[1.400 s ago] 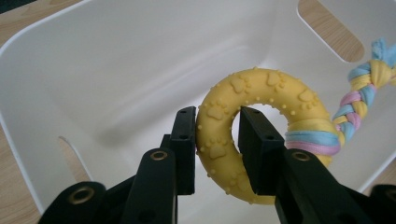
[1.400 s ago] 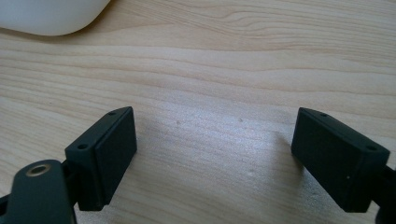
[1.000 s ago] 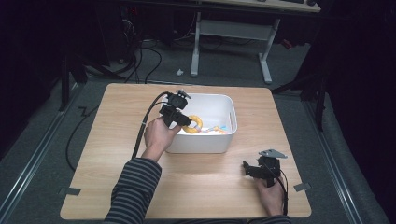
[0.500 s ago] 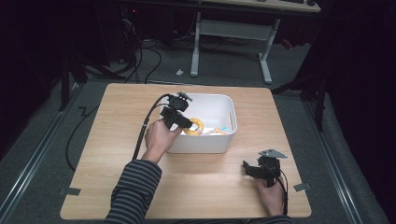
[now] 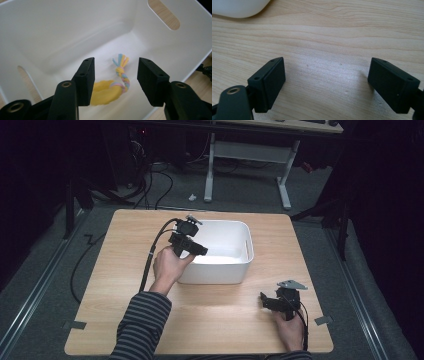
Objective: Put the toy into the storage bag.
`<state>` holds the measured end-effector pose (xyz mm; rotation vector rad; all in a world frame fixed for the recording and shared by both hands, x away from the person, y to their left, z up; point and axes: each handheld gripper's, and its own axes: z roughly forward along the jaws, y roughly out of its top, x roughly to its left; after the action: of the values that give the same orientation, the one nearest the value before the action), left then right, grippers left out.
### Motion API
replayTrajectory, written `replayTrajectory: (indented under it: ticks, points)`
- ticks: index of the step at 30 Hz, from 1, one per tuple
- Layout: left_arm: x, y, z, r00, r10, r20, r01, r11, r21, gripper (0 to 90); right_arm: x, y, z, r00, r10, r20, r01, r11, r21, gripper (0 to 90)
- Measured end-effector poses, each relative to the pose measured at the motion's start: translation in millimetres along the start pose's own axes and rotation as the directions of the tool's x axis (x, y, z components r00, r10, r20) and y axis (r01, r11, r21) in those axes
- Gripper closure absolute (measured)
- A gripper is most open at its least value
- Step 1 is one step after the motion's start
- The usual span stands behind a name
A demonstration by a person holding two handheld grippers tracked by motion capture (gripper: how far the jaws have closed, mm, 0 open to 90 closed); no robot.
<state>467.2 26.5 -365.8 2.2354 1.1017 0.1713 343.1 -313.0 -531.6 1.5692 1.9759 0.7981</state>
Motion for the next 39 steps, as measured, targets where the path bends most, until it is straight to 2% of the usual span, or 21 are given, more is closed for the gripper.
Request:
replayTrajectory:
  ticks: [17,25,34,39]
  points:
    - [9.1,-10.8,-36.0,0.9992,-0.003,-0.04,0.0,0.9952,-0.098,43.5,0.0,-0.1,-0.1,1.0,0.001,0.0,-0.001,1.0,-0.001,14.8]
    - [16.8,-18.3,-52.1,0.9984,-0.01,-0.055,0.004,0.9926,-0.121,43.2,0.0,-0.1,-0.1,1.0,0.0,0.0,0.0,1.0,-0.001,14.8]
    - [29.1,-31.3,-67.1,0.9975,-0.041,-0.059,0.032,0.9886,-0.147,42.9,0.0,-0.2,-0.2,1.0,0.0,0.0,0.0,1.0,-0.001,14.8]
    - [36.2,-38.9,-75.6,0.9965,-0.06,-0.059,0.049,0.9835,-0.174,42.8,0.0,-0.2,-0.2,1.0,-0.001,0.0,0.001,1.0,-0.001,14.8]
